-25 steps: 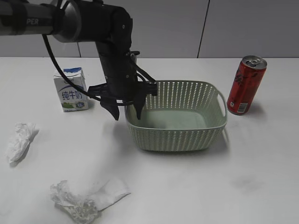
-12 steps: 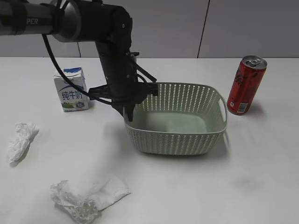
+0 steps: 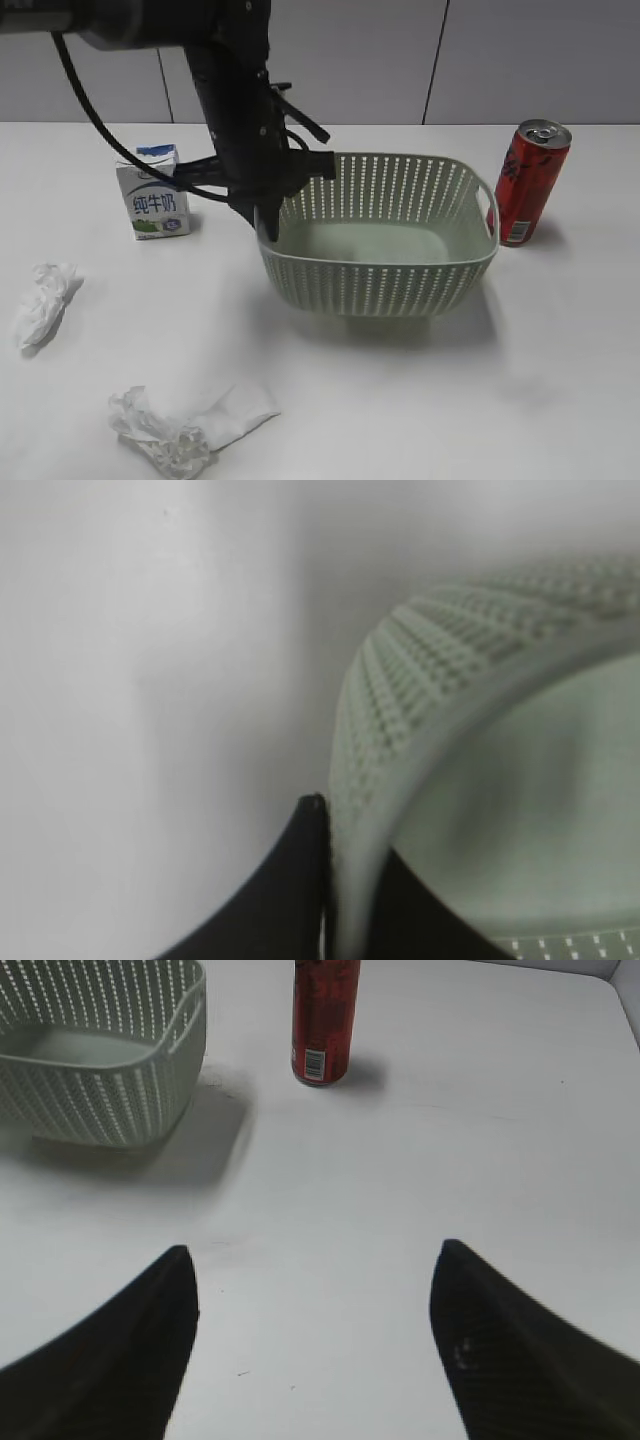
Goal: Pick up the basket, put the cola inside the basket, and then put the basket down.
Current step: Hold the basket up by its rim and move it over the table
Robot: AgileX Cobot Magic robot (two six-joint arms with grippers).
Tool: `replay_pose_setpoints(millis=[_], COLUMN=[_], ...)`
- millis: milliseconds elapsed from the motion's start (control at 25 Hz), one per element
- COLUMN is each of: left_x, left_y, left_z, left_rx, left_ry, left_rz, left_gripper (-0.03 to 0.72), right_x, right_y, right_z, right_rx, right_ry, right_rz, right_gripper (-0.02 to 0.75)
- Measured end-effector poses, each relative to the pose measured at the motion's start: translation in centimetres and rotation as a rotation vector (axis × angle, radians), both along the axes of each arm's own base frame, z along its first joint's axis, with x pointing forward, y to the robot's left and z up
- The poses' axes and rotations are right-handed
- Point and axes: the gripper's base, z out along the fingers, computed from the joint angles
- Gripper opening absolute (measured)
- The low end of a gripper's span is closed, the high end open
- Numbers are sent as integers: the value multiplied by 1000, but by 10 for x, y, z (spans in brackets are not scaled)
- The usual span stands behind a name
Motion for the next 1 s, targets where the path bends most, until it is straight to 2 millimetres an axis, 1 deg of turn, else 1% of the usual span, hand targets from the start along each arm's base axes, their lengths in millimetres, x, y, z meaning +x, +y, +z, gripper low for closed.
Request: replay_pose_setpoints(millis=[80, 240, 320, 400, 520, 600, 640, 720, 800, 880, 1000], left_x=[-2, -5, -12, -25, -51, -69, -77, -92, -100, -103, -103], left_y=[2, 12, 21, 33, 55, 70, 76, 85, 90, 93, 93], left_z=[14, 31, 38, 43, 43, 37, 37, 30, 27, 22, 17], left_rx=[-10, 5, 10, 21, 47, 68, 69, 68, 43, 29, 15], left_ry=[-31, -77, -76, -60, -16, 12, 12, 16, -15, -40, -64], left_rz=[-3, -6, 8, 17, 31, 38, 41, 48, 61, 69, 76], left_gripper=[-2, -2, -2, -2, -2, -2, -2, -2, -2, -2, -2], right_x=[0, 0, 0, 0, 0, 0, 0, 0, 0, 0, 4], right_y=[0, 0, 0, 0, 0, 0, 0, 0, 0, 1, 1], right_z=[0, 0, 0, 0, 0, 0, 0, 0, 0, 2, 13], right_rx=[0, 0, 0, 0, 0, 1, 1, 4, 5, 15, 47], right_ry=[0, 0, 0, 0, 0, 0, 0, 1, 1, 5, 21], right_rz=[0, 0, 0, 0, 0, 0, 1, 2, 3, -1, -17], right_gripper=[549, 548, 548, 548, 548, 548, 548, 549, 549, 549, 549])
